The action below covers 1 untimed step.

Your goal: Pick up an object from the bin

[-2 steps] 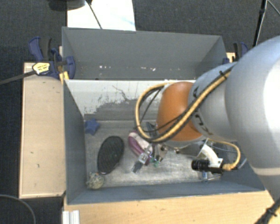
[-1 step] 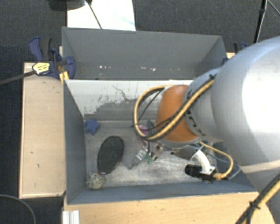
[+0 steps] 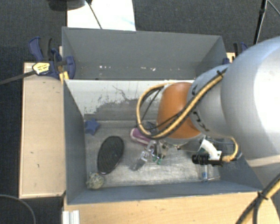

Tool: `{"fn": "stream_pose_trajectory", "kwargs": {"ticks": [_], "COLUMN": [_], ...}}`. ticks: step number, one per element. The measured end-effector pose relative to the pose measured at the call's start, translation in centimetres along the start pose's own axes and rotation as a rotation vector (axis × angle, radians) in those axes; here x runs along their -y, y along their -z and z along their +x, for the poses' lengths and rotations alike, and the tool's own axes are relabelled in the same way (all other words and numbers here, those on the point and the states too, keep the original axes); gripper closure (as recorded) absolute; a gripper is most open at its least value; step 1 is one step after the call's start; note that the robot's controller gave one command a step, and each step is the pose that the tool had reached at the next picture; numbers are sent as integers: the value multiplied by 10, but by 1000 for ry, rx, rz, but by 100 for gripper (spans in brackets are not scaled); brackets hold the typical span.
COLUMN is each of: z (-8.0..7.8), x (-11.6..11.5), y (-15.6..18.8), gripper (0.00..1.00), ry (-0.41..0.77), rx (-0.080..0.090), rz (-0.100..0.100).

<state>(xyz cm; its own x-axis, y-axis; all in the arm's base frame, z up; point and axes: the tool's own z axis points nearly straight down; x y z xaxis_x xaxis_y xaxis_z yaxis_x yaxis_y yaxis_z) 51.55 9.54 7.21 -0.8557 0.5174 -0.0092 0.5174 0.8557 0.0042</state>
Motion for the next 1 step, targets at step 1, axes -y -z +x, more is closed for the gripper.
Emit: {"fn": "stream_pose_trajectory", "kwargs": {"ticks": [1], "z": [1], "x": [-2], "y": [2], "gripper": [100], "ry": [0], "rx": [-3], "rz": [-3]}}
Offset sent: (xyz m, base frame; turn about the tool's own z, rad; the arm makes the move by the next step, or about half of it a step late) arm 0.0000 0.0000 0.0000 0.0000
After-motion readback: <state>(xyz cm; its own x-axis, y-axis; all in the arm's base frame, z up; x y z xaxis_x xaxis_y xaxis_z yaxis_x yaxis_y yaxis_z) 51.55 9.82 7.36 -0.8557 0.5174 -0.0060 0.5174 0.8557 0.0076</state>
